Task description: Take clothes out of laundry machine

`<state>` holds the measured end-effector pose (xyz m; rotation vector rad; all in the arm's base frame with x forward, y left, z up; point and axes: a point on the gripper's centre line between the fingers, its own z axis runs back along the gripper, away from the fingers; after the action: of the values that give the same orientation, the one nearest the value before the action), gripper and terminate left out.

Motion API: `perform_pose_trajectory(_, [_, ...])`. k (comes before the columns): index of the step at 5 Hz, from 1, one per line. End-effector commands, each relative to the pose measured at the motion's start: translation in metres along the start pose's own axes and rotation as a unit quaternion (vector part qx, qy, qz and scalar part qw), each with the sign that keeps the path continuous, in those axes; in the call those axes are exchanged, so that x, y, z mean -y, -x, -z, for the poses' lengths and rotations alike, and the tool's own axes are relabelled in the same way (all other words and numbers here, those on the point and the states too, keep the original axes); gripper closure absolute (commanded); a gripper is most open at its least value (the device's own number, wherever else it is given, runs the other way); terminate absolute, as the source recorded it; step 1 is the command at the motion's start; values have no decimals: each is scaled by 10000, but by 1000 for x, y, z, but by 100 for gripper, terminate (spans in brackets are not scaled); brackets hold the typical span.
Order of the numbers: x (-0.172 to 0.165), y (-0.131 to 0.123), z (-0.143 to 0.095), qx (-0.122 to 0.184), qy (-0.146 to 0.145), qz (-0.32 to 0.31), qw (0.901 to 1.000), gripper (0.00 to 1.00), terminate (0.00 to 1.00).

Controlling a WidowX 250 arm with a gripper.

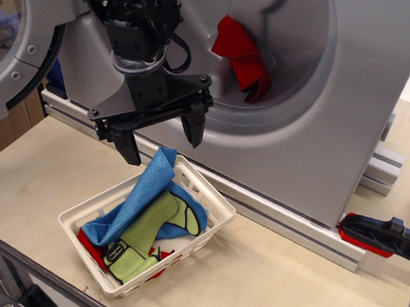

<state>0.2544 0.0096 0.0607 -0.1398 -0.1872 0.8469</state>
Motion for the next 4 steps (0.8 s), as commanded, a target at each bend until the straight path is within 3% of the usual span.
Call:
perform_pose_trajectory(1, [0, 0, 0, 0, 0, 0, 10000, 0, 0])
perform_pose_trajectory(2, [18, -13, -20, 720, 162, 52, 9973, 0, 0])
perform_pose_trajectory(3, [28, -25, -39, 1465, 417, 297, 9879, 0, 0])
perform_pose_trajectory(4, [43, -33, -53, 1804, 1007, 662, 9762, 0, 0])
